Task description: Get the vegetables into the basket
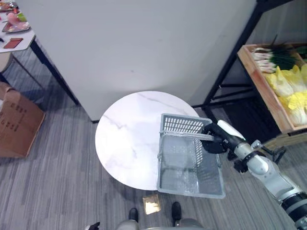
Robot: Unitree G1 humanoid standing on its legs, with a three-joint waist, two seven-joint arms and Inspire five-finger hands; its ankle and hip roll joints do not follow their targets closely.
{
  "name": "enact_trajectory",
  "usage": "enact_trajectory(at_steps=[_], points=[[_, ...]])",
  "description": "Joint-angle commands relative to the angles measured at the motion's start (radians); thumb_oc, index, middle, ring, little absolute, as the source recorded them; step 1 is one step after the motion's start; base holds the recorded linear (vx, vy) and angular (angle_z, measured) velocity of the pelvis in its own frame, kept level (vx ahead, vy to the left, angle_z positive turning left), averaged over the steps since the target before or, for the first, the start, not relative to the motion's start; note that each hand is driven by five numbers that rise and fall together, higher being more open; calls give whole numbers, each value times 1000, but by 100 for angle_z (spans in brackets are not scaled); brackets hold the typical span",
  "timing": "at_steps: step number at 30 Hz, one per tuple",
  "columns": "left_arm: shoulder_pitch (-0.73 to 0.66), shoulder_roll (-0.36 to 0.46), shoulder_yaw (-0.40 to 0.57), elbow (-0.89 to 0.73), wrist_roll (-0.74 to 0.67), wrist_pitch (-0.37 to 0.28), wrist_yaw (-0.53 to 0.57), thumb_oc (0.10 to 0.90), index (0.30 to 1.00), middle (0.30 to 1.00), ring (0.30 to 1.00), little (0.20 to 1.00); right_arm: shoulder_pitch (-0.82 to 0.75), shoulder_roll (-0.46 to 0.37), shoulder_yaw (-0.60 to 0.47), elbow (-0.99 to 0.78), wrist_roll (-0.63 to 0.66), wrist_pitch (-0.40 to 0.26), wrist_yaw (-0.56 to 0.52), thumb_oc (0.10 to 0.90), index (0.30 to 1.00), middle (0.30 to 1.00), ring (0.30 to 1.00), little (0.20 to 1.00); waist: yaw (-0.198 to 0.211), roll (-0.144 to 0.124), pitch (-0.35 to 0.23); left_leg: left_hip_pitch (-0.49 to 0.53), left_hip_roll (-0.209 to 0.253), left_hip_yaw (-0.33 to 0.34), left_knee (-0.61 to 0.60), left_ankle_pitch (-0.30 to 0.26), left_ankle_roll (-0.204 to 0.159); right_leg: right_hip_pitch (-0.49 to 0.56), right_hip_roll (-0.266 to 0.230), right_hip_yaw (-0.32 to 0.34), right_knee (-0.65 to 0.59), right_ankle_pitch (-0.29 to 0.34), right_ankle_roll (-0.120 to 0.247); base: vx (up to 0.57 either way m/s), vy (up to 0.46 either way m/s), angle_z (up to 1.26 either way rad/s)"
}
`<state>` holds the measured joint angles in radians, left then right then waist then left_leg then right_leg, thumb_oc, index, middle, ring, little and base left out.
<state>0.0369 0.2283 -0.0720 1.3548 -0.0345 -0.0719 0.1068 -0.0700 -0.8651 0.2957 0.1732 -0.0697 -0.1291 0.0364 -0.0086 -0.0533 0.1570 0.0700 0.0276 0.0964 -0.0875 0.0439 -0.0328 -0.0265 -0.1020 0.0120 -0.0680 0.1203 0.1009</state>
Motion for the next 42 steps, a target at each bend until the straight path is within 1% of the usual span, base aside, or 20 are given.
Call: enact_trajectory(at_steps=[1,3,5,9,12,15,19,24,26,29,31,32,33,34,35,37,39,40,41,42], points=[[-11,37,-20,50,53,-11,16,900,1000,1000,1000,1000,-159,22,-154,-123,43,-90,-117,400,300,300,300,300,9,-63,-11,-26,-7,19,43,-78,28,-101,-130,23,-1,166,134,-177,56,-46],[-11,37,-19,51,53,-11,16,900,1000,1000,1000,1000,-159,22,-154,-123,43,-90,-117,400,300,300,300,300,12,-63,-12,-28,-6,22,45,-79,28,-105,-129,26,0,167,134,-177,31,-75],[-21,52,-31,29,66,-12,23,900,1000,1000,1000,1000,-186,37,-140,-102,36,-88,-129,400,300,300,300,300,28,-42,8,-66,21,67,58,-64,30,-110,-133,-53,66,107,113,-295,25,-40],[-10,68,-26,6,76,-6,28,900,1000,1000,1000,1000,-190,20,-144,-111,14,-92,-134,400,300,300,300,300,58,-11,-2,-109,59,143,57,-30,25,-47,-156,-175,209,-6,89,-208,44,-74],[-5,69,-24,11,86,-5,24,900,1000,1000,1000,1000,-181,16,-152,-119,9,-92,-134,400,300,300,300,300,66,-15,-12,-118,66,169,66,-31,20,-29,-156,-182,188,-13,90,-58,-56,-78],[4,63,-11,27,94,3,22,900,1000,1000,1000,1000,-160,14,-158,-141,7,-94,-134,400,300,300,300,300,61,-19,-15,-99,75,214,68,-36,7,-21,-153,-238,123,-7,96,27,-108,-51],[2,39,-21,30,103,6,20,900,1000,1000,1000,1000,-101,-15,-190,-182,6,-93,-118,400,300,300,300,300,31,-8,-14,-80,96,228,49,-11,-18,-14,-120,-232,76,-22,85,50,-184,-46],[-15,9,-41,20,95,4,23,900,1000,1000,1000,1000,-28,-45,-233,-215,-4,-93,-114,400,300,300,300,300,-2,24,-8,-65,139,243,19,29,-54,-19,-82,-218,61,-47,67,20,-164,-20],[-27,0,-51,16,97,5,36,900,1000,1000,1000,1000,0,-52,-258,-215,-29,-96,-132,400,300,300,300,300,-22,45,2,-66,169,246,20,50,-74,-33,-54,-207,73,-67,50,9,-286,-20],[-34,-1,-54,4,99,4,41,900,1000,1000,1000,1000,26,-70,-281,-216,-68,-97,-150,400,300,300,300,300,-32,54,9,-72,192,246,45,59,-89,-32,-32,-201,74,-79,34,3,-203,-13],[-44,0,-51,-6,95,2,60,900,1000,1000,1000,1000,48,-75,-305,-218,-69,-105,-166,400,300,300,300,300,-35,50,23,-92,203,192,125,49,-97,-20,-10,-189,66,-89,15,14,-245,-9],[-44,0,-51,-6,95,2,60,900,1000,1000,1000,1000,48,-75,-306,-218,-69,-105,-166,400,300,300,300,300,-35,50,23,-94,204,191,129,47,-98,-20,-10,-190,66,-90,14,23,-95,-13],[-45,2,-47,-11,84,0,69,900,1000,1000,1000,1000,41,-79,-300,-209,-66,-105,-172,400,300,300,300,300,-27,49,30,-103,195,135,152,53,-98,-20,-2,-174,68,-91,8,13,-50,-38],[-44,0,-43,-17,70,-2,79,900,1000,1000,1000,1000,24,-80,-290,-192,-65,-106,-180,400,300,300,300,300,-13,49,34,-122,169,49,162,63,-93,-26,5,-157,67,-90,4,33,-118,-58],[-43,-5,-44,-23,53,-6,94,900,1000,1000,1000,1000,0,-75,-266,-167,-56,-110,-185,400,300,300,300,300,12,42,40,-155,99,-83,147,25,-73,-27,14,-113,64,-92,0,50,-117,-89],[-41,-3,-51,-26,47,-11,101,900,1000,1000,1000,1000,-11,-71,-252,-156,-44,-112,-177,400,300,300,300,300,22,34,34,-183,58,-193,126,22,-66,-27,31,-57,65,-96,-2,113,-85,-134],[-41,-3,-51,-26,47,-11,101,900,1000,1000,1000,1000,-10,-71,-253,-156,-44,-112,-177,400,300,300,300,300,22,34,34,-182,57,-193,126,22,-66,-27,30,-57,65,-97,-2,90,0,-79],[-44,-4,-70,-35,51,-17,103,900,1000,1000,1000,1000,-14,-69,-250,-147,-40,-115,-176,400,300,300,300,300,29,42,33,-211,26,-276,83,54,-67,-17,48,-13,65,-102,-3,108,21,-40],[-43,-4,-70,-35,50,-17,104,900,1000,1000,1000,1000,-14,-69,-249,-147,-40,-115,-176,400,300,300,300,300,29,42,33,-208,27,-275,81,54,-67,-16,47,-12,65,-103,-3,157,68,-46],[-41,-4,-74,-38,43,-23,107,900,1000,1000,1000,1000,-27,-64,-235,-135,-39,-116,-174,400,300,300,300,300,40,46,36,-230,-4,-330,76,72,-70,-11,57,20,69,-106,-4,76,67,-48]])
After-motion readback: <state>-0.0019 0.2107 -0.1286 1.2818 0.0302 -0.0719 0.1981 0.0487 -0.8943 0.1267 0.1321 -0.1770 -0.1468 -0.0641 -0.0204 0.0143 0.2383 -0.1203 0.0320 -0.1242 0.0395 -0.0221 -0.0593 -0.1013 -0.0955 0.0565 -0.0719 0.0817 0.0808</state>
